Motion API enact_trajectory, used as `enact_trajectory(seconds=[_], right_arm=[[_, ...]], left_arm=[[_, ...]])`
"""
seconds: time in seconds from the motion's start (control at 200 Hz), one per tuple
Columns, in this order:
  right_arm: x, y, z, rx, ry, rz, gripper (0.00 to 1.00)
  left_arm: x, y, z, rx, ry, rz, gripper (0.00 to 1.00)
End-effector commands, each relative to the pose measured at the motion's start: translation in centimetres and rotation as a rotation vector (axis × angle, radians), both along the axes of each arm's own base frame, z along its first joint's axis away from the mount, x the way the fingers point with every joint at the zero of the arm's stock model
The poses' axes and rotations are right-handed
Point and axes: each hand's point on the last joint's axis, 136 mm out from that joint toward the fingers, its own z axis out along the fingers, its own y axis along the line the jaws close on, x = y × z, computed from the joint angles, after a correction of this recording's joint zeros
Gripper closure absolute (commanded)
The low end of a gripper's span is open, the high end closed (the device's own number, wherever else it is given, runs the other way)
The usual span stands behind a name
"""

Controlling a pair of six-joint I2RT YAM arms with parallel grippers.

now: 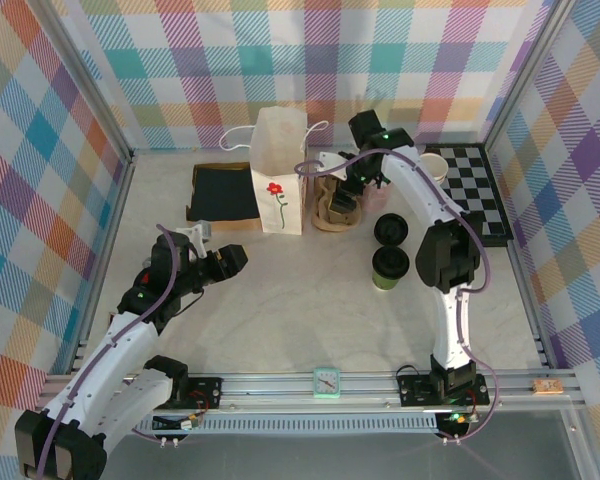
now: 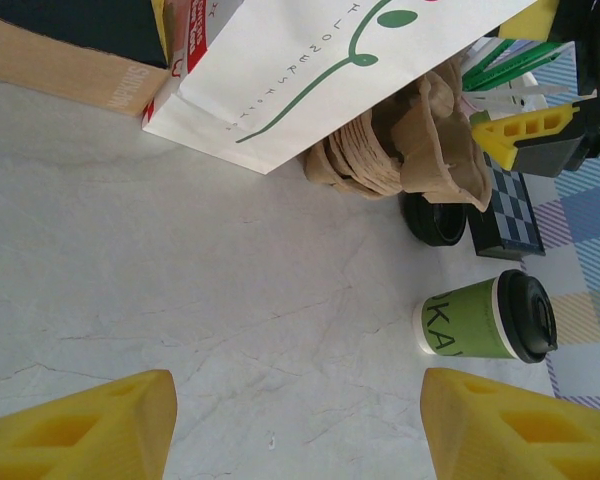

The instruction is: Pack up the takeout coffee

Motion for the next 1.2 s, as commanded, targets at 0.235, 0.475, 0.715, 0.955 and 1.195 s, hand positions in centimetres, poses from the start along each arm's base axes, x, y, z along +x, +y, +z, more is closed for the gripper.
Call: enact_trajectory(seconds=[0.235, 0.475, 0.715, 0.955, 1.195], right_arm=[[0.6, -0.4, -0.8, 0.006, 0.016, 0.017, 0.07], [1.3, -0.8, -1.8, -0.009, 0.017, 0.01, 0.09], [1.9, -0.8, -2.7, -0.011, 0.025, 0.003, 0.11], [2.0, -0.9, -3.7, -0.022, 0.045, 0.001, 0.17], [2.1, -1.0, -4.6, -0.036, 0.056, -0.003, 0.19]], left_arm=[[0.6, 0.5, 0.9, 0.014, -0.026, 0.017, 0.35], [0.7, 0.5, 0.7, 0.018, -0.022, 0.019, 0.35], [0.9, 0.4, 0.5, 0.021, -0.017, 0.02, 0.35], [1.2, 0.4, 0.3, 0.023, -0.012, 0.021, 0.35], [1.3, 0.4, 0.1, 0.026, -0.007, 0.02, 0.35]])
